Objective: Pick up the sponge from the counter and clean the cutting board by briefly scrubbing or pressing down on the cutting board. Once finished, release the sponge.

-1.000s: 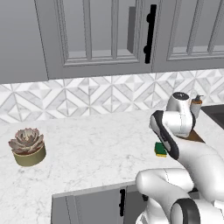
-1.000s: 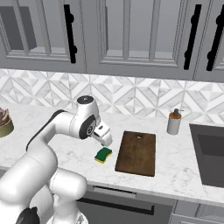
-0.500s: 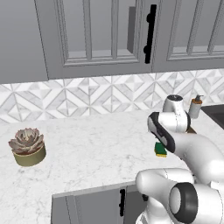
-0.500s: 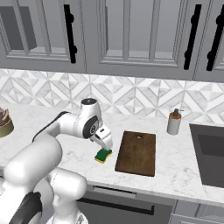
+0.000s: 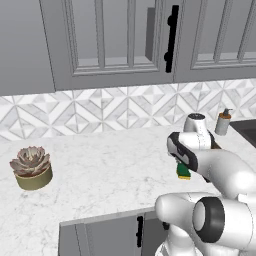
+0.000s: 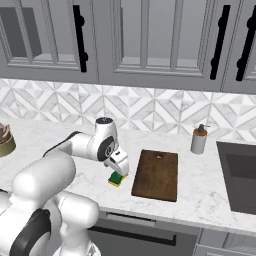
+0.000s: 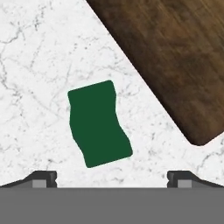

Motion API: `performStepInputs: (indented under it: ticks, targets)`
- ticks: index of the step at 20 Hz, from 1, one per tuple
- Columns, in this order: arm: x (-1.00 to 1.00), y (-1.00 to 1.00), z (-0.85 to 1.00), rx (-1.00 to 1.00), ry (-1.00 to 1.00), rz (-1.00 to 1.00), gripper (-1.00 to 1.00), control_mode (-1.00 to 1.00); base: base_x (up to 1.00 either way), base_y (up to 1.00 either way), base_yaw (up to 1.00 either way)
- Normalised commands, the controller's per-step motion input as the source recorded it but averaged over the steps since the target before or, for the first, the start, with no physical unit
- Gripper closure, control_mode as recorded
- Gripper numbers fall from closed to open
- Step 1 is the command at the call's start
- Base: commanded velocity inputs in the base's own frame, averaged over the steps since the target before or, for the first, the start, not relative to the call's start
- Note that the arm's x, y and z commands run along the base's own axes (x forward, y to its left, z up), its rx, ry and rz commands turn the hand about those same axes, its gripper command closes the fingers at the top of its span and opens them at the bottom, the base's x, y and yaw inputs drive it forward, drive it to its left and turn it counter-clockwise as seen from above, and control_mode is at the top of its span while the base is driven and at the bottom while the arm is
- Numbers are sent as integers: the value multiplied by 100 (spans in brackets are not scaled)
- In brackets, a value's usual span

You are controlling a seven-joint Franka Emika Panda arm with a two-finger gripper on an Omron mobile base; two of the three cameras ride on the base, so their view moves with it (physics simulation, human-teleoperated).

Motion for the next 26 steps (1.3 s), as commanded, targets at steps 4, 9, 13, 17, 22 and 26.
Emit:
performStepInputs:
  ticks: [4,9,13,17,22,26]
  targets:
    - [20,0,-24,0,0,0,-100,-100,0,0,0]
    - [18,0,-17,0,1,0,-100,-100,0,0,0]
    - [4,-6,-13,1,4,0,-100,-100,0,0,0]
    - [0,-14,-17,3,4,0,-100,-100,0,0,0]
    - [0,-5,-17,3,4,0,-100,-100,0,0,0]
    - [3,0,-18,2,3,0,-100,-100,0,0,0]
